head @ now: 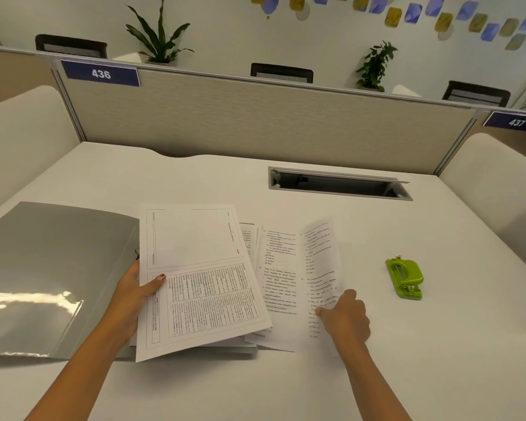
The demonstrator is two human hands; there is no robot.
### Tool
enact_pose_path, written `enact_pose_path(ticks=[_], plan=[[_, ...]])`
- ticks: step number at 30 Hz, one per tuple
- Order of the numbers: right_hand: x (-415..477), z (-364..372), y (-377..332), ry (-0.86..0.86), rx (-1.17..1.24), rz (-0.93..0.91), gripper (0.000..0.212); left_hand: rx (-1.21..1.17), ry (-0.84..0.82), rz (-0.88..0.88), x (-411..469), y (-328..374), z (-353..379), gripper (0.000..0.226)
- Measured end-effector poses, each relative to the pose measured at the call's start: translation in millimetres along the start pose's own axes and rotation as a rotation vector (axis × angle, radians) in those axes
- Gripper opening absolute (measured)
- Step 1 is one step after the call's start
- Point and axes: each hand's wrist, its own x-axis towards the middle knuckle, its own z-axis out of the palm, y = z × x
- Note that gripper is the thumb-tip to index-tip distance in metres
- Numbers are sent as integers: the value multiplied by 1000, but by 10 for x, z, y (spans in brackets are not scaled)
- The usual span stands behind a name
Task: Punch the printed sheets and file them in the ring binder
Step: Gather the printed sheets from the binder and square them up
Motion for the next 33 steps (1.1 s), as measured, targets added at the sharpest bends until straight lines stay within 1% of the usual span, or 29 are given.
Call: enact_pose_path(ticks=[2,4,6,10,15,16,19,22,24,27,29,31,33], plan=[[-22,-36,89,67,34,-48,44,-6,8,-6,-5,-3,-10,40],[-58,-89,172,172,33,-110,30,-16,14,-12,-3,-15,-24,39],[-88,-172,232,291,56,-180,21,-19,10,-15,1,-22,-31,38],[-109,-398,232,469,158,-322,19,-17,1,-6,12,-23,0,38],[-259,-774,44,688,340,-518,13,-31,-9,1,25,-10,66,40],[-311,-849,0,708,371,-556,12,-30,-13,5,23,-7,78,40],[-472,-1022,-131,665,517,-613,14,-33,-26,21,7,13,131,39],[-595,-1136,-253,555,707,-589,14,-38,-34,26,-10,28,186,37],[-590,-1115,-316,410,846,-553,10,-29,-45,30,-1,13,207,40],[-515,-907,-388,87,1018,-471,11,2,-57,41,-16,14,255,36],[-475,-688,-408,-53,1036,-431,10,33,-86,52,-43,22,299,35],[-474,-450,-419,-84,957,-424,13,37,-109,95,-101,37,351,37],[-497,-238,-411,-56,818,-401,19,2,-148,121,-171,43,399,36]])
